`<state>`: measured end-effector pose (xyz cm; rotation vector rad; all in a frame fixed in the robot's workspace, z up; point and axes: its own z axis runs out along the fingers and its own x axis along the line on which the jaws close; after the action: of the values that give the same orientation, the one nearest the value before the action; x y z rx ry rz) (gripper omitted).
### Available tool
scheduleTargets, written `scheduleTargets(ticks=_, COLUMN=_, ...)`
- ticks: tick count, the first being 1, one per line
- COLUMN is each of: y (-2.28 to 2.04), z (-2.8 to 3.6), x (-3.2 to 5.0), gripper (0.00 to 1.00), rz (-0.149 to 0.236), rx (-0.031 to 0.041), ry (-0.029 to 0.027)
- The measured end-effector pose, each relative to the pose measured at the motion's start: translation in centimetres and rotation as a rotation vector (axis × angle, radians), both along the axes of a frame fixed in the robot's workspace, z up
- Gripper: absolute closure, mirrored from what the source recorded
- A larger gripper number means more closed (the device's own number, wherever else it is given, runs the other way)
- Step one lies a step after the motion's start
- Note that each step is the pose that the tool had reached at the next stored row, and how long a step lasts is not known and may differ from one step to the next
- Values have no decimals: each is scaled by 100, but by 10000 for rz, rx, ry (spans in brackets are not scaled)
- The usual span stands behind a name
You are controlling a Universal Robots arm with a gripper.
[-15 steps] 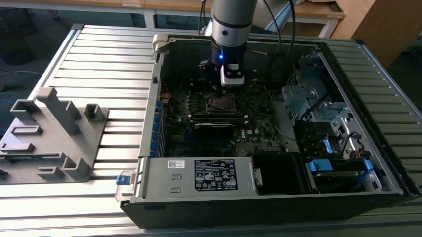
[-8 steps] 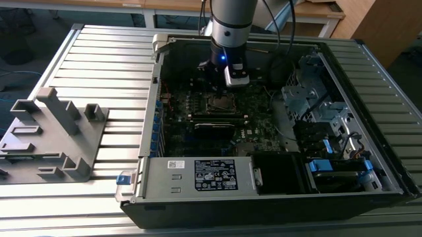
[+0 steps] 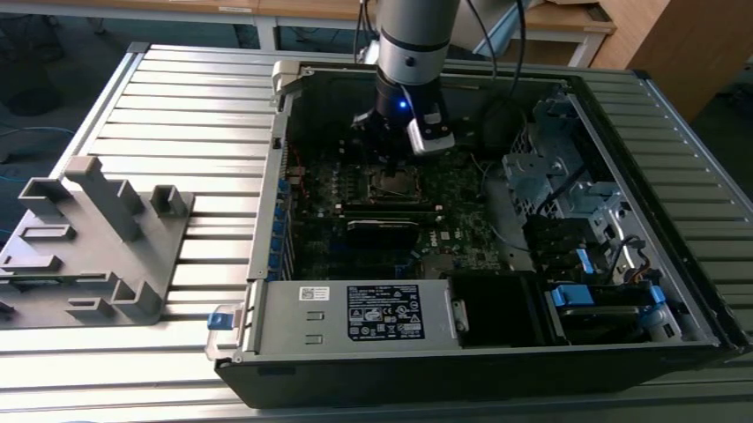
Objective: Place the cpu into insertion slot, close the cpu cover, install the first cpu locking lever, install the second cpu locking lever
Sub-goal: 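Close the cpu cover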
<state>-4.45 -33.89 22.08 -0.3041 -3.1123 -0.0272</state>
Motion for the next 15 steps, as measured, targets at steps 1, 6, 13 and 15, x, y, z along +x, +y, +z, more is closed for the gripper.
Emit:
scheduleTargets(ticks=1, y=0, z=-1, x=0, gripper=89, rz=181, rx=0, ry=0)
scheduleTargets(ticks=6, y=0, z=-6, x=0, gripper=89, rz=964, rx=-1, ry=1)
scheduleTargets(ticks=13, y=0, z=-8, x=-1, gripper=89, rz=993, rx=15, ry=-69)
scheduleTargets(ticks=15, y=0, z=-12, x=-4, gripper=89, rz=993, rx=22, ry=-243)
